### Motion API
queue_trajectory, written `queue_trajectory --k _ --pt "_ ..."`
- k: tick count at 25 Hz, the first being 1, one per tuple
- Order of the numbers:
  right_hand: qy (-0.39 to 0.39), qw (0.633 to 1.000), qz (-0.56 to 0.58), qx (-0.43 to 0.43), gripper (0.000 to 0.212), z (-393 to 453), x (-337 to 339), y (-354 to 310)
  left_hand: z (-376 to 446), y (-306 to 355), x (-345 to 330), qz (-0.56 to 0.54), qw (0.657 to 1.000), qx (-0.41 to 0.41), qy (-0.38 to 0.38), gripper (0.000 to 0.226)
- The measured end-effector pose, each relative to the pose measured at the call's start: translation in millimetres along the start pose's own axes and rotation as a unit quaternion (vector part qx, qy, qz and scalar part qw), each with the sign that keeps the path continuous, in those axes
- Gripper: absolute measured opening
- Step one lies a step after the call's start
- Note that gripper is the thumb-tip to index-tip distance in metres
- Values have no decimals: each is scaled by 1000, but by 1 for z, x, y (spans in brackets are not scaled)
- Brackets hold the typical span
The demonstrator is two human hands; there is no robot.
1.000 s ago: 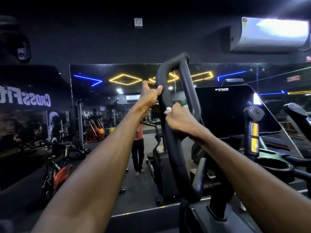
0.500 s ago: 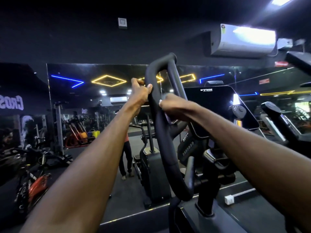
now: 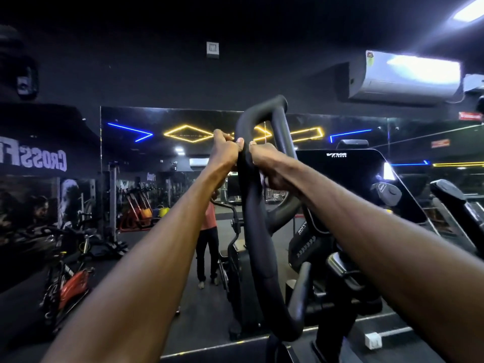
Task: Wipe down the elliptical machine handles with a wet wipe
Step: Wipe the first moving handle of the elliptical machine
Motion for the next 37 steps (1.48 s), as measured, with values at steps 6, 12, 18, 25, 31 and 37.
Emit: queue_trajectory --k 6,12,18,25,31,37 --pt "11 1000 20 -8 56 2 -12 23 0 0 1 18 1000 -3 5 16" --pt "80 996 10 43 51 33 4 -9 1 4 0 39 999 -21 -3 16" --pt "47 990 130 36 49 44 3 -4 8 3 2 82 995 -7 53 18" --pt "19 971 236 36 30 54 3 -9 8 10 4 157 984 -16 83 16" --pt "103 943 312 51 25 74 36 -35 26 33 -15 138 986 -38 87 17" --pt "157 938 306 46 44 78 44 -37 27 23 -11 100 988 -32 115 21"
Point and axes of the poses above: each hand's wrist, its own z-axis towards the middle knuckle, its own x-axis out of the back of the hand, y = z × x, the point moved 7 cm from there along z, towards the middle knuckle, and after that the axes turned 11 degrees about -y, right-handed, at the moved point
